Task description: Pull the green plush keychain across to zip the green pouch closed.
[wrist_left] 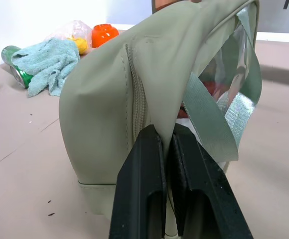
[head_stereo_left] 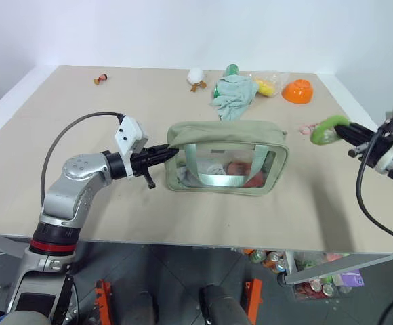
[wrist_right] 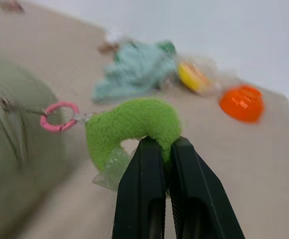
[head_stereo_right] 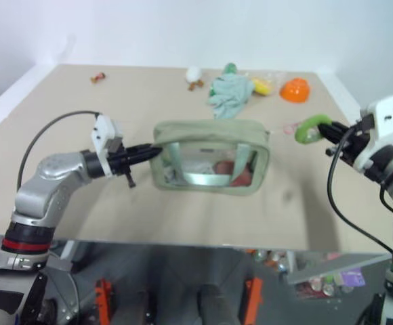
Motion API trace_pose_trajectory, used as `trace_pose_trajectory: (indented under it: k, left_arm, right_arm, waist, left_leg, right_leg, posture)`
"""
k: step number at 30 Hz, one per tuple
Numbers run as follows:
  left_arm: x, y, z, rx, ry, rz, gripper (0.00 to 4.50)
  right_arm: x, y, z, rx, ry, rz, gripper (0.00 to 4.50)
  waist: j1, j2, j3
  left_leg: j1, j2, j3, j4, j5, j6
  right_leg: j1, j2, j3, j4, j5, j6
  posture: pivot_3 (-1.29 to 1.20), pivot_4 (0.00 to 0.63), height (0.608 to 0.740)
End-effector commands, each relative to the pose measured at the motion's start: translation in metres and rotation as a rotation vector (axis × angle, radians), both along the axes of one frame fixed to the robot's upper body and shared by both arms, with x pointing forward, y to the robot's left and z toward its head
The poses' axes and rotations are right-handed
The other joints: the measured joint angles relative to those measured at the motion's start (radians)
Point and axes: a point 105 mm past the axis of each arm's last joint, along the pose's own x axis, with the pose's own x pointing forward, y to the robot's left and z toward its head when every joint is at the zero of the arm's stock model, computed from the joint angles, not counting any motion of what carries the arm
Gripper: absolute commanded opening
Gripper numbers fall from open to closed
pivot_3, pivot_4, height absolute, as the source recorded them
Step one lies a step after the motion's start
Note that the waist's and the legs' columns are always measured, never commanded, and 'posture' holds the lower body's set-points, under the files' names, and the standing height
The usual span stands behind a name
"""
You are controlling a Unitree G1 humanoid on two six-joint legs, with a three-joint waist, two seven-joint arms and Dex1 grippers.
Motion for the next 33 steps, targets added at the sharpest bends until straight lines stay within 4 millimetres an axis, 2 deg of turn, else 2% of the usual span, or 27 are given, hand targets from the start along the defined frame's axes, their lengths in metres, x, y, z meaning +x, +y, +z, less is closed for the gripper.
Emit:
trace_pose_trajectory:
  k: [1,6,10,12,15,18,22,23,26,30,31,33]
  left_arm:
    - [0.005,0.015,-0.001,0.031,0.007,0.058,0.00]
    - [0.004,0.011,0.000,0.030,0.005,0.051,0.00]
    - [0.001,0.008,-0.001,0.021,0.007,0.042,0.00]
    - [0.000,0.006,-0.002,0.019,0.008,0.037,0.00]
    - [-0.001,0.005,-0.002,0.017,0.011,0.034,0.00]
    - [-0.002,0.005,-0.002,0.015,0.013,0.035,0.00]
    - [-0.003,0.004,-0.005,0.010,0.020,0.039,0.00]
    - [-0.003,0.004,-0.005,0.005,0.025,0.043,0.00]
    - [-0.002,0.005,-0.006,-0.008,0.036,0.050,0.00]
    - [0.000,0.006,-0.004,-0.026,0.044,0.063,0.00]
    - [0.000,0.007,-0.002,-0.034,0.048,0.065,0.00]
    - [0.000,0.009,0.000,-0.038,0.046,0.068,0.79]
  right_arm:
    - [-0.017,-0.021,0.034,-0.081,-0.126,-0.150,0.05]
    - [-0.020,0.008,0.001,-0.041,-0.084,-0.130,0.05]
    - [-0.024,0.032,-0.056,0.024,-0.012,-0.173,0.05]
    - [-0.025,0.037,-0.077,0.081,0.015,-0.210,0.05]
    - [-0.028,0.034,-0.100,0.127,0.045,-0.291,0.05]
    - [-0.033,0.033,-0.110,0.120,0.060,-0.310,0.05]
    - [-0.040,0.022,-0.130,0.218,0.097,-0.422,0.05]
    - [-0.039,0.025,-0.134,0.212,0.103,-0.406,0.05]
    - [-0.037,0.037,-0.136,0.227,0.093,-0.354,0.05]
    - [-0.023,0.054,-0.108,0.309,-0.012,-0.259,0.05]
    - [-0.020,0.058,-0.101,0.305,-0.029,-0.233,0.71]
    - [-0.014,0.068,-0.083,0.310,-0.067,-0.157,1.28]
  waist:
    - [0.001,0.000,0.000]
    - [0.001,0.000,0.000]
    - [0.000,0.000,-0.001]
    - [-0.001,0.001,-0.001]
    - [-0.001,0.002,-0.001]
    - [-0.001,0.002,-0.001]
    - [-0.001,0.002,-0.002]
    - [-0.001,0.002,-0.002]
    - [0.000,0.003,-0.002]
    - [-0.003,0.003,-0.002]
    - [-0.003,0.003,-0.002]
    - [-0.003,0.003,-0.002]
  left_leg:
    - [0.000,0.000,0.000,0.000,0.000,0.000]
    - [0.000,0.000,-0.002,0.000,0.000,0.000]
    - [0.000,0.001,-0.001,0.000,0.000,0.000]
    - [0.000,0.001,-0.001,0.000,0.000,0.000]
    - [0.000,0.001,-0.001,0.001,0.000,0.000]
    - [0.000,0.001,0.000,0.001,0.000,0.000]
    - [0.001,0.002,-0.001,0.001,0.000,0.000]
    - [0.001,0.002,-0.001,0.001,0.000,0.000]
    - [0.001,0.002,-0.001,0.001,0.000,0.000]
    - [0.002,0.002,-0.001,0.001,0.000,0.000]
    - [0.002,0.002,-0.001,0.001,0.000,0.000]
    - [0.002,0.002,0.000,0.001,0.001,0.000]
  right_leg:
    - [0.000,0.000,0.000,0.000,0.000,0.000]
    - [0.001,0.000,-0.002,0.000,0.000,0.000]
    - [0.000,0.000,-0.001,0.000,0.000,0.000]
    - [0.000,0.001,-0.001,0.000,0.000,0.000]
    - [0.000,0.001,0.000,0.000,0.000,-0.001]
    - [0.000,0.001,0.000,0.000,0.000,-0.001]
    - [0.001,0.002,0.000,0.000,0.000,-0.002]
    - [0.001,0.002,-0.001,0.000,0.000,-0.002]
    - [0.001,0.002,-0.001,0.000,-0.001,-0.005]
    - [0.001,0.002,0.000,0.000,-0.001,-0.005]
    - [0.001,0.002,0.000,0.000,0.000,-0.005]
    - [0.001,0.002,0.000,0.000,0.000,-0.006]
  posture:
    - [0.00,0.150,0.740]
    - [0.00,0.150,0.740]
    - [0.00,0.150,0.740]
    - [0.00,0.150,0.740]
    - [0.00,0.150,0.740]
    - [0.00,0.150,0.740]
    - [0.00,0.150,0.740]
    - [0.00,0.150,0.740]
    - [0.00,0.150,0.740]
    - [0.00,0.150,0.740]
    - [0.00,0.150,0.740]
    - [0.00,0.150,0.740]
